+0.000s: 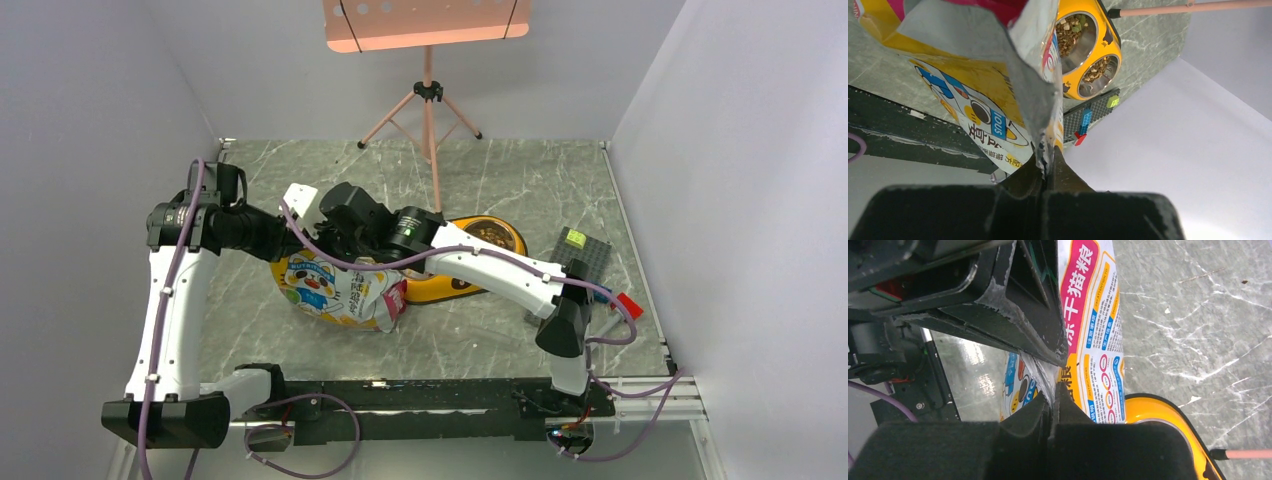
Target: Serve the pet food
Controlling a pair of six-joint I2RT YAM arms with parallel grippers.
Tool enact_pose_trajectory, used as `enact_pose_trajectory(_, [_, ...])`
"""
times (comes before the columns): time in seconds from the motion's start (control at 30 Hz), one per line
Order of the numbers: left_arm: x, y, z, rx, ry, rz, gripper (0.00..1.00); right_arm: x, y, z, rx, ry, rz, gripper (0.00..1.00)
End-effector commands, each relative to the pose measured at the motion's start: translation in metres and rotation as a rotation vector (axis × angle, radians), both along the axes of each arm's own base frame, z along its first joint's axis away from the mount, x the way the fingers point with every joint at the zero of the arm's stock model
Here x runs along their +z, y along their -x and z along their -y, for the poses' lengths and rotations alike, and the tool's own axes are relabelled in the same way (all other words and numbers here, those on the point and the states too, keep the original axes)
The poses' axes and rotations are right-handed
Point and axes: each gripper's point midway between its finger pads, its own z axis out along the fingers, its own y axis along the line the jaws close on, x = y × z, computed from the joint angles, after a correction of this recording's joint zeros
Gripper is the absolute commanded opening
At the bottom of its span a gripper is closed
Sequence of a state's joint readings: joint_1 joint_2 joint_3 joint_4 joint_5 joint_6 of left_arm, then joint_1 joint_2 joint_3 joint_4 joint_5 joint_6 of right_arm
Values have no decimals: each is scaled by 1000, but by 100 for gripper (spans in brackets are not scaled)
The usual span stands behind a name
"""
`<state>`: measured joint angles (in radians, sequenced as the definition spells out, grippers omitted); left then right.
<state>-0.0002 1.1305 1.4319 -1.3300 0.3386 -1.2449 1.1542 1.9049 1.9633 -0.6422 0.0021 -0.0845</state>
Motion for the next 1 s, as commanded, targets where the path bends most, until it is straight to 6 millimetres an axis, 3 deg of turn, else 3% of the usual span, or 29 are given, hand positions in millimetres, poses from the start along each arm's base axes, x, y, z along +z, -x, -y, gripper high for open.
enact_pose_trajectory(0.0, [30, -22, -20, 58, -71, 164, 0, 14, -14, 41, -103, 39, 33, 0])
enact_pose_trajectory(0.13, [37, -29, -31, 59, -150, 236, 0, 15, -10, 56, -120, 30, 34, 0])
enact_pose_trajectory(0.2, [38, -31, -35, 61, -179, 255, 0, 12, -9, 68, -137, 48, 36, 11])
enact_pose_trajectory(0.23, [37, -31, -36, 63, -186, 259, 0, 8, -8, 73, -136, 62, 37, 1])
enact_pose_trajectory(0.33, [34, -35, -35, 59, -179, 289, 0, 6, 1, 84, -112, 61, 42, 0])
enact_pose_trajectory(0.37, [33, -36, -34, 60, -173, 299, 6, 9, 2, 86, -119, 47, 44, 0])
enact_pose_trajectory(0.43, [29, -36, -34, 71, -170, 300, 36, 12, 4, 89, -122, 37, 38, 0])
enact_pose_trajectory(0.5, [26, -37, -38, 70, -195, 300, 58, 15, 6, 90, -111, 44, 44, 18])
enact_pose_trajectory(0.6, [29, -39, -45, 49, -257, 322, 67, 17, 6, 95, -121, 48, 70, 23])
enact_pose_trajectory(0.87, [33, -47, -54, 20, -350, 431, 69, 17, 18, 105, -96, 46, 40, 25])
enact_pose_trajectory(0.97, [46, -54, -59, -53, -455, 563, 66, 16, 29, 106, -48, 31, 20, 30])
